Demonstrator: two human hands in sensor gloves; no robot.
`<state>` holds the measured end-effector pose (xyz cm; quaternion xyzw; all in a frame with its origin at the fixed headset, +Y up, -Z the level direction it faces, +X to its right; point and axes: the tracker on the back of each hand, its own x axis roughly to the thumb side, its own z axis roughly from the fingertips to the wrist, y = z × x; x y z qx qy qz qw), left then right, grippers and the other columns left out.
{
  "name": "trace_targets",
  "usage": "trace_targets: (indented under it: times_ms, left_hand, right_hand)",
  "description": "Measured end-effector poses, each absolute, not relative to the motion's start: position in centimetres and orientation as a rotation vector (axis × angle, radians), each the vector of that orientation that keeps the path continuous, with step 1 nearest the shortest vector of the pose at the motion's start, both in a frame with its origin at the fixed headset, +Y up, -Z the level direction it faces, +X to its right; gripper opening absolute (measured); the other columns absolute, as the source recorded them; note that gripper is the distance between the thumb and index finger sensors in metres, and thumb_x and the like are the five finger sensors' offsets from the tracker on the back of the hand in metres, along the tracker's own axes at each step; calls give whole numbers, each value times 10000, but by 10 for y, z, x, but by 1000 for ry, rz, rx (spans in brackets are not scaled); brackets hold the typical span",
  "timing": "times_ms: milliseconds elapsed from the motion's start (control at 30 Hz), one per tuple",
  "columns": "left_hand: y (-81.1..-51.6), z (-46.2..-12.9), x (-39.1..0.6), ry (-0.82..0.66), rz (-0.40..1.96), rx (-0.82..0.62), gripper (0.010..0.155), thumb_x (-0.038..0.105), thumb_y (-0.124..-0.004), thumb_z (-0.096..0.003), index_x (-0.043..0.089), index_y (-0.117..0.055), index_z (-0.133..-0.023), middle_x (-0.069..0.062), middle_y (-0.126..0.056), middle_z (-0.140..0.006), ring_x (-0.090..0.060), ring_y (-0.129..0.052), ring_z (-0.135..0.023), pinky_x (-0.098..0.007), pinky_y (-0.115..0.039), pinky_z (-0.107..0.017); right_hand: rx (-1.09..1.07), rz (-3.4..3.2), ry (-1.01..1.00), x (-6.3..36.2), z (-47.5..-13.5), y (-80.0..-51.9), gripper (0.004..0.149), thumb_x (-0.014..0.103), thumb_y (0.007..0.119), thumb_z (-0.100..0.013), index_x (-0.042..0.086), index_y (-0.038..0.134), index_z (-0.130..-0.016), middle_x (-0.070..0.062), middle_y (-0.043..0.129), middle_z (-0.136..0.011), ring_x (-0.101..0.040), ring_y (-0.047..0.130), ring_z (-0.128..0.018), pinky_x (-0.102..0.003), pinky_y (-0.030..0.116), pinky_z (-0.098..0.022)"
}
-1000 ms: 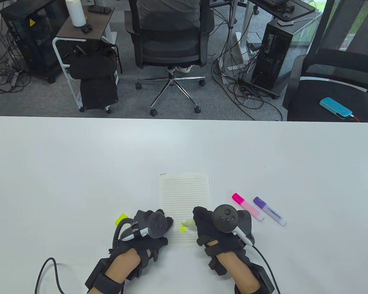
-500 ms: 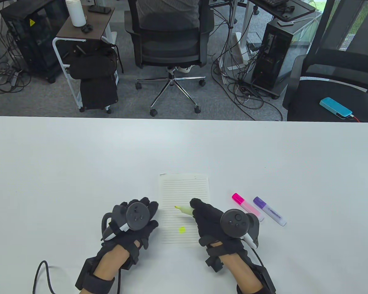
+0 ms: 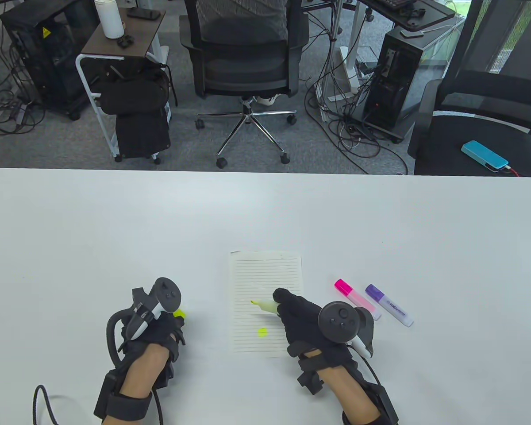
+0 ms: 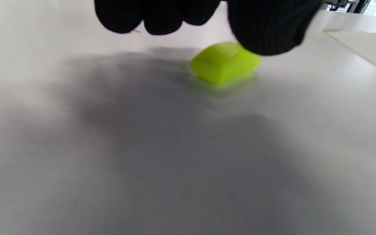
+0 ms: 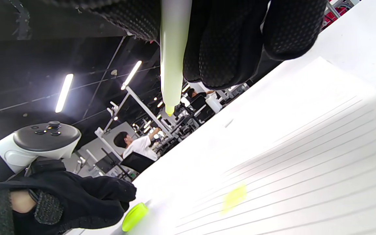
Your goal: Apply highlighter ink on paper
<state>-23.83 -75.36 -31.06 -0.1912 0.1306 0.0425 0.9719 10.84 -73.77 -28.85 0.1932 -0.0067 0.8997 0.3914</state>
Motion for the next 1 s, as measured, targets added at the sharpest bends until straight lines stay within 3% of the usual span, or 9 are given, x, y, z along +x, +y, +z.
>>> trace_targets:
  times_ms: [200, 433, 667, 1000]
  left_hand:
    - [-767, -318, -241, 285, 57, -378, 614, 491, -816, -406, 234, -643, -936, -42, -669, -969, -327, -703, -863, -614, -521, -701]
    - [-774, -323, -255, 307, 219, -448, 646, 489, -841, -371, 181, -603, -887, -45, -637, -895, -288, -653, -783, -619, -494, -694]
    - [-772, -320, -250, 246, 219, -397, 632, 496, -791, -386, 184, -584, -895, -44, -628, -909, -298, -649, -799, -619, -498, -696]
    - [-741, -306, -191, -374, 464, -85, 633, 468, -834, -371, 227, -594, -904, -23, -677, -942, -302, -733, -832, -643, -545, -690]
  right_hand:
    - [502, 2287, 0, 107, -288, -738, 430, 337, 678, -649, 190, 643, -1052, -159, 842, -889, -356, 904, -654, -600, 693, -607]
    - [522, 2277, 11, 105, -288, -739, 429, 336, 679, -649, 187, 648, -1049, -159, 844, -885, -356, 905, -649, -599, 695, -606]
    - [562, 2272, 17, 102, -287, -740, 431, 338, 680, -649, 189, 645, -1052, -159, 844, -886, -354, 905, -651, -597, 695, -609]
    - [604, 2103, 4, 105, -287, -736, 426, 339, 679, -650, 193, 647, -1050, -153, 844, -886, -348, 904, -651, -593, 697, -612]
